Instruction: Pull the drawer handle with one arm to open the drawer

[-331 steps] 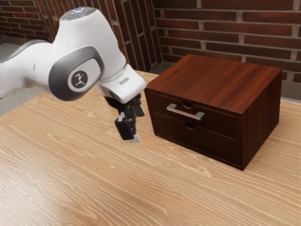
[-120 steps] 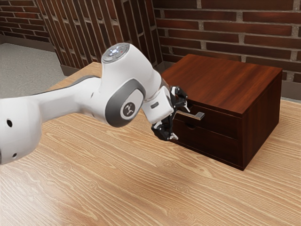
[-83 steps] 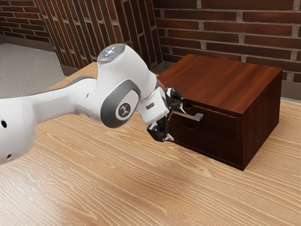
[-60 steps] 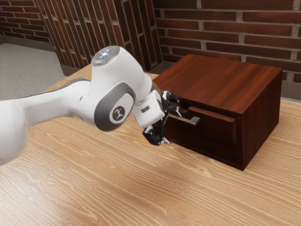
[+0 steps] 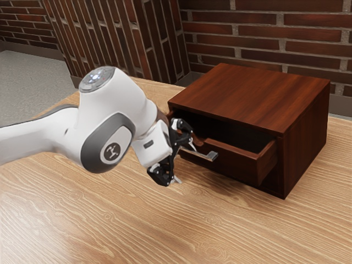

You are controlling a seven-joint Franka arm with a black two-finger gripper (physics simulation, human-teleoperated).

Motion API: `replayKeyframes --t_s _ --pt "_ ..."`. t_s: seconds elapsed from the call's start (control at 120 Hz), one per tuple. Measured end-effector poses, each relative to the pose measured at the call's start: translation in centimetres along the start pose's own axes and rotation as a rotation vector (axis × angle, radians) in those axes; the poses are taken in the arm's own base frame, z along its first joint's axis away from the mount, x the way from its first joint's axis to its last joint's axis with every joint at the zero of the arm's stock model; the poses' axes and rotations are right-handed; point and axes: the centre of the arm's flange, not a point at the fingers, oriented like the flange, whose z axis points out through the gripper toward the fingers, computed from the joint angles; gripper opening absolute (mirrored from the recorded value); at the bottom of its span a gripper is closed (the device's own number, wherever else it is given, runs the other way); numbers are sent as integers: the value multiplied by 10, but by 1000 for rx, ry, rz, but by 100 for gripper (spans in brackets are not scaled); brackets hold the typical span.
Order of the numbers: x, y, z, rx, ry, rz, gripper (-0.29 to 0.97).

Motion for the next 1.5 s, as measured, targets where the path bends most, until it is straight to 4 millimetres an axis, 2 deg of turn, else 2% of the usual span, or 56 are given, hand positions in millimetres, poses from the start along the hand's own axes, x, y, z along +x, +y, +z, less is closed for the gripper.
replayKeyframes --t_s 0.217,0.425,0.625,0.95,1.317,1.5 --pt "-2 19 -4 -5 -1 -12 68" --pt "-4 38 -16 8 -1 -21 65" --pt "-6 62 -25 15 -3 -28 68" --pt "6 77 -31 24 2 -20 68" --pt "1 107 -42 34 0 -42 68" --pt "-1 119 -50 47 -4 -47 62"
